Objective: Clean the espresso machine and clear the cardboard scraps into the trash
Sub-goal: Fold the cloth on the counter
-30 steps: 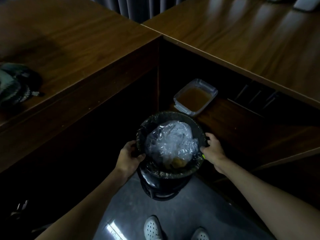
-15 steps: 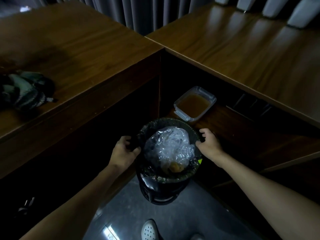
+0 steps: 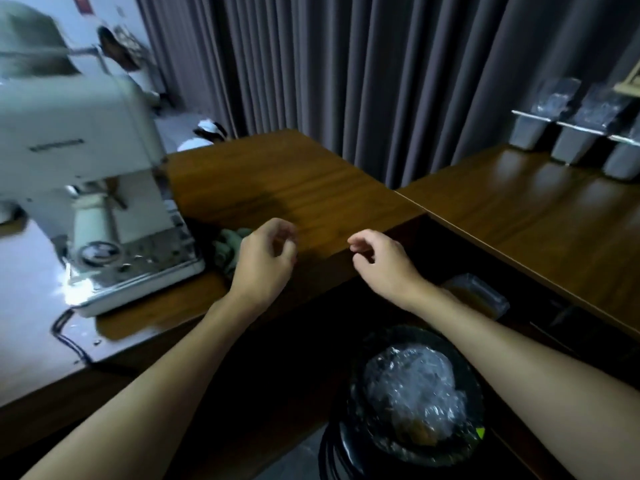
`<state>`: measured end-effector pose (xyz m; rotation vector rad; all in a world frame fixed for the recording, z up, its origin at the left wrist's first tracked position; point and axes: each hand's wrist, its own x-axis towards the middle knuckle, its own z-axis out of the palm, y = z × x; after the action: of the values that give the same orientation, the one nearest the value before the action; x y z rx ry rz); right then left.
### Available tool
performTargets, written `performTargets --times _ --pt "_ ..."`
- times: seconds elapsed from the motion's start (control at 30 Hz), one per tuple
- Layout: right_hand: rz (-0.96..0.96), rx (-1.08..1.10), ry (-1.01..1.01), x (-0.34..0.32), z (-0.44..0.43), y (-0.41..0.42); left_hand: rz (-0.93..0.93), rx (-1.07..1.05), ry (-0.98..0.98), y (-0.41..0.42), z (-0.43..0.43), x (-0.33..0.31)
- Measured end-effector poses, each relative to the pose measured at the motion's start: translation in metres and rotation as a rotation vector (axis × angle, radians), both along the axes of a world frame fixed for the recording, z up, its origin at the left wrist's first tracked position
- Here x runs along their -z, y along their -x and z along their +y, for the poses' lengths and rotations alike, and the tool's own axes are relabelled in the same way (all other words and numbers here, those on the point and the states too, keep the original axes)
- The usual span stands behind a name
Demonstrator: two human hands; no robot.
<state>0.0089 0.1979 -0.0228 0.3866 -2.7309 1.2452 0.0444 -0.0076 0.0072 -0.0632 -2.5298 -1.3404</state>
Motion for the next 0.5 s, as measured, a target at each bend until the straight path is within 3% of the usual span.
performTargets --times 0.07,0.17,0.27,0.5 --pt "-0.001 -0.147 -0.02 -0.013 -0.031 0.005 0.084 -0.086 0.212 0.001 -0.023 -0.004" --pt "-0.239 -0.422 0.0 -0.025 -0.071 0.013 -0.022 -0.159 0.444 0.002 -0.044 0.007" --pt "-0.381 -0.608 -0.068 -0.025 -0.098 0.022 -0.091 -0.086 0.376 -0.001 -0.051 0.016" --pt "-0.147 -0.629 -0.369 -0.018 -0.08 0.054 -0.211 -0.098 0.265 0.021 -0.043 0.027"
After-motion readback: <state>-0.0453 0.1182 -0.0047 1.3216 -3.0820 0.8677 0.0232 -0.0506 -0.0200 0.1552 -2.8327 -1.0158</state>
